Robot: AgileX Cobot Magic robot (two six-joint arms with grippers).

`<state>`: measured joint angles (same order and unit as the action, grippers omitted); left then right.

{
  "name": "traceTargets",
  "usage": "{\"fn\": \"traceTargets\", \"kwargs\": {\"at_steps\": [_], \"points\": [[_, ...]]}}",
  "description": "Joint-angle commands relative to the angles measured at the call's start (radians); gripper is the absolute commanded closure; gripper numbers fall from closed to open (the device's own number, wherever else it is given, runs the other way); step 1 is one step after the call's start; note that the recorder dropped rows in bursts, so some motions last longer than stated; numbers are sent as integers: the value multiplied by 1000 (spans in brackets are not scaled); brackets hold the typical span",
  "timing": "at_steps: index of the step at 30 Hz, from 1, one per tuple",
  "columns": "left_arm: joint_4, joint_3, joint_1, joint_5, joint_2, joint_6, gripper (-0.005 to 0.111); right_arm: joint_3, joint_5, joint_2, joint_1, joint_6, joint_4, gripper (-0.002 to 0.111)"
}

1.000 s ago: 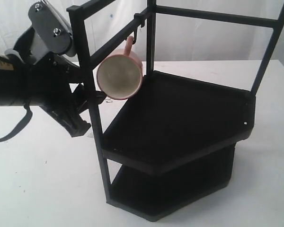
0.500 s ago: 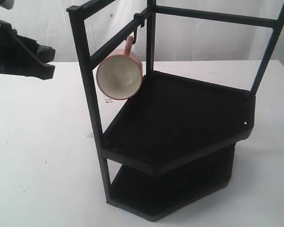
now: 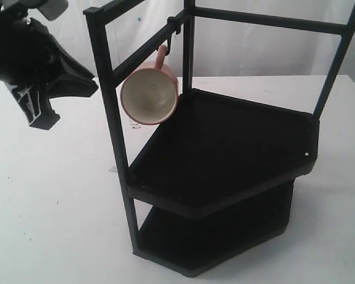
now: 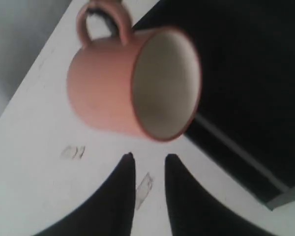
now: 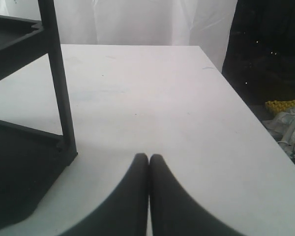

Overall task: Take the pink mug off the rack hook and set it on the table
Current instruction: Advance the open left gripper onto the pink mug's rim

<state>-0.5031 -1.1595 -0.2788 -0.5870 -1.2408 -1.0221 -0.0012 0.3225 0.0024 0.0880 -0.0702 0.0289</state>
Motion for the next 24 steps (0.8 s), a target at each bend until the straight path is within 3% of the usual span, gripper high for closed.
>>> {"fn": "traceTargets", "kwargs": {"at_steps": [1,4,24], "points": [[-184,-6,-5,-43,-23,-213,63,1,-9,-2,1,-1,1,108],[-184,-6,-5,-28,-47,-213,57,1,-9,-2,1,-1,1,108],[-191,-6,-5,127,-146,-99,57,1,-9,-2,1,-1,1,108]]}}
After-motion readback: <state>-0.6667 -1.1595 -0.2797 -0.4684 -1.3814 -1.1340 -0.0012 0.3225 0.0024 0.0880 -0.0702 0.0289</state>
